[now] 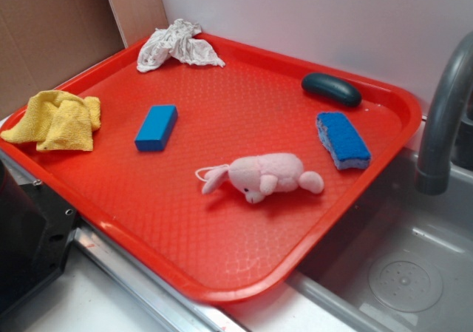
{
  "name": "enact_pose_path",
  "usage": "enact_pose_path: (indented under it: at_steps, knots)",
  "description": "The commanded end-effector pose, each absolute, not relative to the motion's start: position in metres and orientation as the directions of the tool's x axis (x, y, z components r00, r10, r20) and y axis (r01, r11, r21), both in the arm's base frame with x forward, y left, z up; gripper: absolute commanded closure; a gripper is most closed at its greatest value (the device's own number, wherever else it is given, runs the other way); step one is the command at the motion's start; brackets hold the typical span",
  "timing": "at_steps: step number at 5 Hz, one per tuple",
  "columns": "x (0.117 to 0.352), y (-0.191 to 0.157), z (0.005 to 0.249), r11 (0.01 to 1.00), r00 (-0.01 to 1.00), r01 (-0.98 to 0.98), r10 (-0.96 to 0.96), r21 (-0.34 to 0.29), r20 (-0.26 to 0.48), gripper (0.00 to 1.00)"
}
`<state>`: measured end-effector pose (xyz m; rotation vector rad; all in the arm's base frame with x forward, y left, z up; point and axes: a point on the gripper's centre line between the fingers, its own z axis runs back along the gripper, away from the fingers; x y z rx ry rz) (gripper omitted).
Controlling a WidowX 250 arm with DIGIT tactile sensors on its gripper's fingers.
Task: Grab the yellow cloth.
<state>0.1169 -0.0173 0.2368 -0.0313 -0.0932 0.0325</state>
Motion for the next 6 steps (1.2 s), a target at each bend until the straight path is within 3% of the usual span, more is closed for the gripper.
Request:
enact_pose_path:
  at_steps: [1, 3, 4, 5, 6]
  knots:
    - [0.117, -0.017, 0.237, 0.999, 0.995, -0.031, 0.034, -0.033, 0.092, 0.00]
    - [0.215, 0.076, 0.139, 0.978, 0.961, 0.205, -0.195, -0.029, 0.198, 0.00]
    - [0.227, 0.121, 0.087, 0.972, 0.964, 0.235, -0.230, -0.024, 0.137, 0.00]
    - [0.216, 0.116, 0.083, 0.963, 0.963, 0.254, -0.244, -0.086, 0.112, 0.00]
    - [0.207, 0.095, 0.107, 0.958, 0.962, 0.260, -0.246, -0.120, 0.117, 0.00]
